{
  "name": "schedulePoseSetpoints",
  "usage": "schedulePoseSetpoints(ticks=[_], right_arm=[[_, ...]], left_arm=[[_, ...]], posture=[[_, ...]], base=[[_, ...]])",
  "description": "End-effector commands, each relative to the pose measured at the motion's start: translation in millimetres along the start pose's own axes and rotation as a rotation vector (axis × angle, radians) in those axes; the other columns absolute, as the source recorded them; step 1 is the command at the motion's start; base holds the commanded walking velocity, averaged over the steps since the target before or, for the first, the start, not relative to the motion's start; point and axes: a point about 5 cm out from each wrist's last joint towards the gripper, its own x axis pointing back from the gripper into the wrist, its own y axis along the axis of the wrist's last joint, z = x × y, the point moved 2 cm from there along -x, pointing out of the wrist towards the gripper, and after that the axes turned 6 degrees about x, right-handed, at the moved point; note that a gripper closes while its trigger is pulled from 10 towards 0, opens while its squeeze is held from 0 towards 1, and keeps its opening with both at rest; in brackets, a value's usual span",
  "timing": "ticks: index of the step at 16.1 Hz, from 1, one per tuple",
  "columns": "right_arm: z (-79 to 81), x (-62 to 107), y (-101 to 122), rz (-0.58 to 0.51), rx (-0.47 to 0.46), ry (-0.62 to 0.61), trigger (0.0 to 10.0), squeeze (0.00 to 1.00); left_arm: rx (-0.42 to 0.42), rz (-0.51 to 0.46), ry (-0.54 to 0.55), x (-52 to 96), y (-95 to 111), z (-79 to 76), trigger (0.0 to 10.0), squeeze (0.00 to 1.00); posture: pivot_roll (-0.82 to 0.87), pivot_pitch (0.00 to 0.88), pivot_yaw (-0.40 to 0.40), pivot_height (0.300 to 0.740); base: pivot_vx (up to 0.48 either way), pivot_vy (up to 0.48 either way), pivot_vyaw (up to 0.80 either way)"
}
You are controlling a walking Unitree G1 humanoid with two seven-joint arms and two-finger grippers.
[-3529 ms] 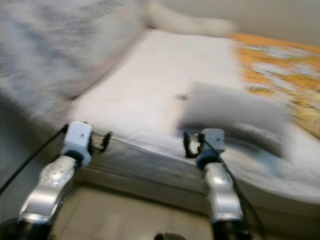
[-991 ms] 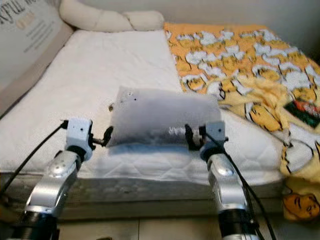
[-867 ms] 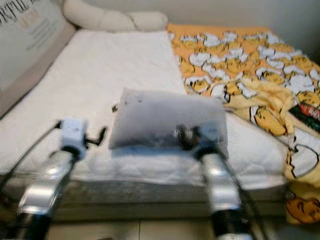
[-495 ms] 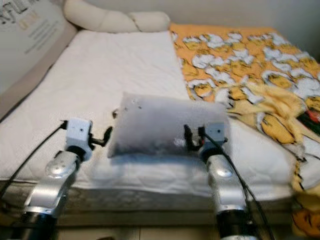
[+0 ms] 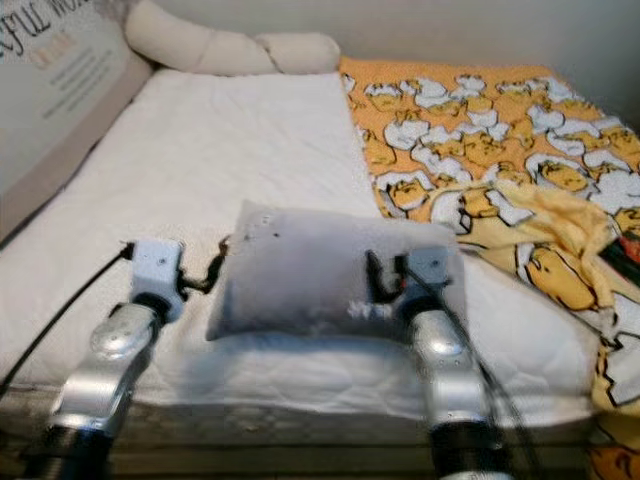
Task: Clean up the room
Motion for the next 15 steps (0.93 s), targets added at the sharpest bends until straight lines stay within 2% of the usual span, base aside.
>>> schedulePoseSetpoints(ticks=[1, 12, 13, 15], right_arm=[[-6.0, -0.8, 5.0, -0.017, 0.013, -0.012, 10.0, 1.0], [-4.3, -0.3, 4.8, -0.017, 0.013, -0.007, 10.0, 1.0], [-5.6, -0.3, 4.1, -0.013, 0.016, -0.011, 10.0, 1.0], [-6.3, 0.1, 3.5, -0.011, 0.017, -0.015, 10.0, 1.0]], left_arm=[[-0.002, -0.009, -0.003, -2.1, 3.2, -1.8, 10.0, 0.28], [-0.007, -0.004, -0.009, -1.2, 2.0, -2.0, 10.0, 0.27], [-0.014, -0.002, -0.004, -1.2, 1.6, -1.6, 10.0, 0.24], [-0.015, -0.001, -0.002, -0.6, 0.8, -1.4, 10.0, 0.24]], posture=[[-0.03, 0.0, -0.009, 0.74], [-0.03, 0.0, -0.008, 0.74], [-0.03, 0.0, -0.008, 0.74], [-0.03, 0.0, -0.008, 0.74]], base=[[0.322, 0.0, 0.0], [0.318, 0.0, 0.0], [0.0, 0.0, 0.0], [0.0, 0.0, 0.0]])
